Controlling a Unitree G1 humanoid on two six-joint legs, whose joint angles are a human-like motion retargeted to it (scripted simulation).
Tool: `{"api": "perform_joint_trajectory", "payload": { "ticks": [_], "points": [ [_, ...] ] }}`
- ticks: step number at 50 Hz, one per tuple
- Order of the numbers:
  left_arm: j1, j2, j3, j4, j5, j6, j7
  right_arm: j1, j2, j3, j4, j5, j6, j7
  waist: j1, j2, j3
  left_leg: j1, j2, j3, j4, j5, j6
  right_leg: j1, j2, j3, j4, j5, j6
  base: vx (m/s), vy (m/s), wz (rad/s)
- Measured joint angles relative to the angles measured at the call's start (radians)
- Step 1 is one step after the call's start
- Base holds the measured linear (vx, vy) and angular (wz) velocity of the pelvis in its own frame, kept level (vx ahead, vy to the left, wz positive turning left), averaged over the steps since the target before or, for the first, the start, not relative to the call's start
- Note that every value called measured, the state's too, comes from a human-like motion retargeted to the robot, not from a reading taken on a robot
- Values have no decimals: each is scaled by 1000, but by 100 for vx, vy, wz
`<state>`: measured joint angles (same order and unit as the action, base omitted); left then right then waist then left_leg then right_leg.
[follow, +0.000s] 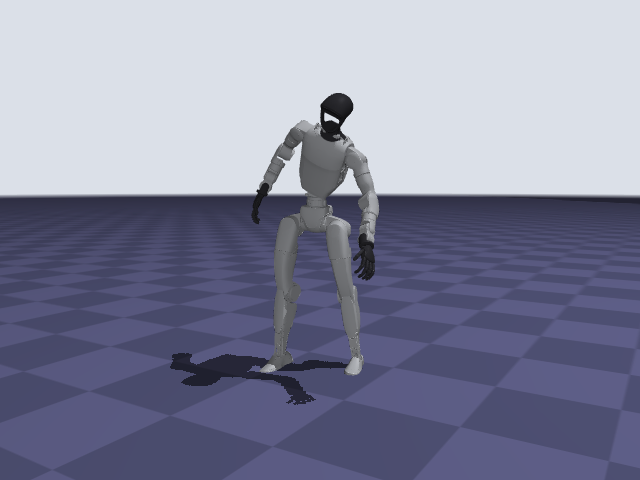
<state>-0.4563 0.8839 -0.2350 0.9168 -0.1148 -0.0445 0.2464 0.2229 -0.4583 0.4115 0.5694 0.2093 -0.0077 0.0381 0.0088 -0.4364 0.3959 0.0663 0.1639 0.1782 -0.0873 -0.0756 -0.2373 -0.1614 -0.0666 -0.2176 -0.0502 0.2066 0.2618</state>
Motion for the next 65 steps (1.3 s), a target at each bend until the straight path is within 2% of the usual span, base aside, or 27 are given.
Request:
{"api": "perform_joint_trajectory", "payload": {
  "ticks": [5,9,14,19,22,25,28,33,35,38,41,46,48,50,52,54,57,60,65],
  "points": [
    [18,-18,21,11,-65,-22,16,1,5,-13,17,-11,-1,-24,-32,23,-10,14,9,-46,9,-28,-18,-10,4,-34,-32,-16,0,38,-23,48],
    [124,-84,49,45,-34,-8,12,-5,-1,-17,38,-33,1,-50,-39,46,-26,-10,-5,-62,77,-27,1,24,-21,-60,-23,-73,0,40,-18,47],
    [306,-174,85,81,19,23,-34,-41,-31,-18,30,-46,8,-46,17,45,-28,-76,-33,-70,181,-7,46,44,-27,-40,4,-119,0,35,-20,-16],
    [462,-247,119,152,107,23,-104,-61,-59,-34,4,-34,-15,-47,78,47,-34,-147,-50,-136,58,65,32,66,-10,-25,25,-166,0,34,-5,-22],
    [517,-281,145,208,153,24,-131,-62,-64,-40,-1,-32,-26,-46,105,40,-38,-217,-42,-64,0,109,9,84,-3,-31,34,-194,0,34,-1,7],
    [541,-298,176,253,177,28,-135,-65,-63,-37,0,-31,-29,-39,123,15,-42,-301,-38,77,0,72,-9,96,-4,-43,45,-224,0,36,1,18],
    [562,-307,214,271,174,35,-125,-66,-62,-25,1,-35,-29,-33,145,-7,-48,-326,-33,172,0,45,-14,122,-3,-36,64,-266,0,43,12,-16],
    [583,-303,220,274,107,43,-102,-71,-52,5,-2,-28,-18,-29,173,-47,-41,-224,-39,183,0,101,24,216,-22,22,115,-326,0,50,25,-42],
    [568,-291,201,275,94,40,-97,-61,-50,5,-11,-19,-17,-28,161,-48,-9,-144,-51,168,0,69,31,281,-32,57,135,-320,-19,49,28,27],
    [494,-230,134,268,133,46,-104,-31,-11,7,-8,8,-15,-22,118,-41,-4,-100,-40,119,0,50,19,259,0,130,208,-325,-81,40,13,82],
    [389,-169,79,220,166,44,-90,-2,2,16,-3,12,-18,-12,66,-12,5,-77,-27,56,0,36,15,188,16,134,271,-344,-96,36,7,111],
    [192,-70,-2,94,109,14,-57,0,-4,51,27,-21,-8,-8,1,17,42,-30,-33,-24,0,4,21,104,-13,83,187,-298,-70,34,-1,91],
    [117,-30,-30,59,77,8,-55,-4,-4,56,40,-29,-1,-8,-12,17,57,-5,-43,-44,3,-11,27,76,-33,70,133,-236,-54,35,-8,54],
    [40,3,-65,43,62,9,-56,-7,10,59,57,-26,10,-4,-19,1,48,0,-65,-58,5,-16,43,20,-64,73,81,-131,-18,36,-14,46],
    [-22,25,-83,43,46,9,-54,-1,16,48,59,-22,13,-1,-26,9,57,25,-49,-77,9,-32,34,-7,-53,87,27,-37,0,41,-30,56],
    [-65,36,-87,47,26,7,-46,5,15,33,51,-18,15,3,-31,34,80,60,-6,-102,17,-55,8,-10,-15,114,-15,-3,0,44,-45,68],
    [-107,30,-99,54,-4,2,-31,11,28,14,48,-10,19,-3,-47,62,79,67,29,-155,31,-85,-16,-26,-1,127,-29,-7,0,47,-39,94],
    [-99,-4,-92,58,-26,-9,-17,14,42,-1,53,-4,14,-34,-58,80,68,46,24,-219,68,-109,-17,-23,-39,53,-1,12,0,46,-27,106],
    [74,-103,-8,52,-77,-6,7,8,26,-9,57,-25,4,-87,-54,105,74,22,-33,-217,187,-94,39,61,-112,-18,37,-84,0,43,-16,75]
  ]
}}
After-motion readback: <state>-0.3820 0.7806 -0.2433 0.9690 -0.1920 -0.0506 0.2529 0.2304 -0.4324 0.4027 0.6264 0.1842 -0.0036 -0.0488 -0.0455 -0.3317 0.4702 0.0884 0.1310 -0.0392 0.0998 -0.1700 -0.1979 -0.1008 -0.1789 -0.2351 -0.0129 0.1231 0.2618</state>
